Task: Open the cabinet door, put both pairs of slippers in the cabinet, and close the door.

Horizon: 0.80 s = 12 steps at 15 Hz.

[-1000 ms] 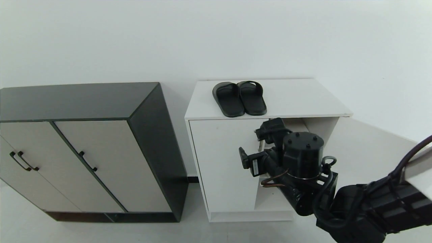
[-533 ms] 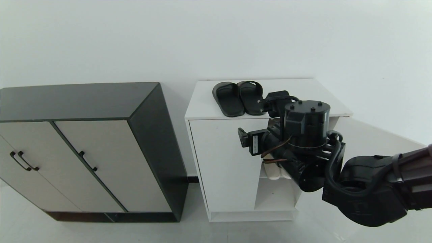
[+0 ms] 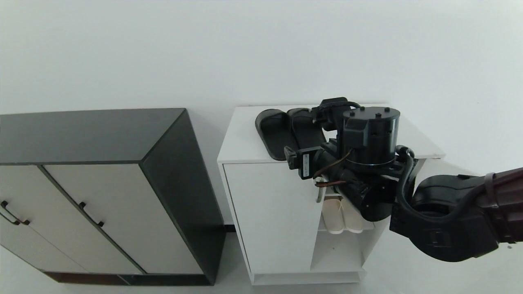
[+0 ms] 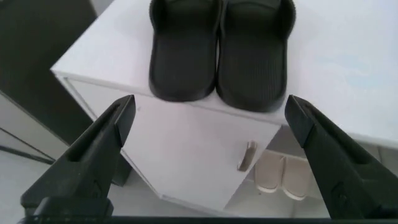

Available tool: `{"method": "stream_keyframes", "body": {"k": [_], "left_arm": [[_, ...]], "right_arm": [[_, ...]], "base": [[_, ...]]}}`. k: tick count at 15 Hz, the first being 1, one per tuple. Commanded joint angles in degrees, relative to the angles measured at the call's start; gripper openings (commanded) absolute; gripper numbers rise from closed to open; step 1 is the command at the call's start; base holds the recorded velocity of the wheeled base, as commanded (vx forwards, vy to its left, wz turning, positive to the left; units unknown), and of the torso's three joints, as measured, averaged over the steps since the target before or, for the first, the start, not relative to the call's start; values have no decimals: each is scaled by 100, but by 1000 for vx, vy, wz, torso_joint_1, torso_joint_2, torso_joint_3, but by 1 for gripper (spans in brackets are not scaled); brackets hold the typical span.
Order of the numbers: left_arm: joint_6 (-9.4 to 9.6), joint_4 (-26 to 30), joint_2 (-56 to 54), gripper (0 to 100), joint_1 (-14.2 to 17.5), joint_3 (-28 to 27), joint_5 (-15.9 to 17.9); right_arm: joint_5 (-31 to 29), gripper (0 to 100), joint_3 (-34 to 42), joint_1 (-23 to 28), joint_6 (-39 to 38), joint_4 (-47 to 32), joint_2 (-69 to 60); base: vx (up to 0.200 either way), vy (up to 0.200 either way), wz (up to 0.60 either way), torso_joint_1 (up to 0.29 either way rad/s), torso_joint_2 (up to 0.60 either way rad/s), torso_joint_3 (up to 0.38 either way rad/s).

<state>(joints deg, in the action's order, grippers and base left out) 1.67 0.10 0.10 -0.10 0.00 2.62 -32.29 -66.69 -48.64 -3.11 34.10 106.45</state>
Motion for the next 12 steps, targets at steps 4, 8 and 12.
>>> {"method": "stream_keyframes", "body": {"k": [4,8,12], "left_arm": [[0,-1,-1,0,1,0,2],[0,-1,-1,0,1,0,2],[-18,-1,-1,0,1,0,2]], "right_arm": [[382,100,-467,-67,-331,-773,-1],[637,100,-458,-67,-480,-931,157],[601,100,-564,-49,-445,-544,737]], "base": [[200,0,0,5,2,1],[150,0,0,3,2,1],[0,0,0,0,0,0]]}}
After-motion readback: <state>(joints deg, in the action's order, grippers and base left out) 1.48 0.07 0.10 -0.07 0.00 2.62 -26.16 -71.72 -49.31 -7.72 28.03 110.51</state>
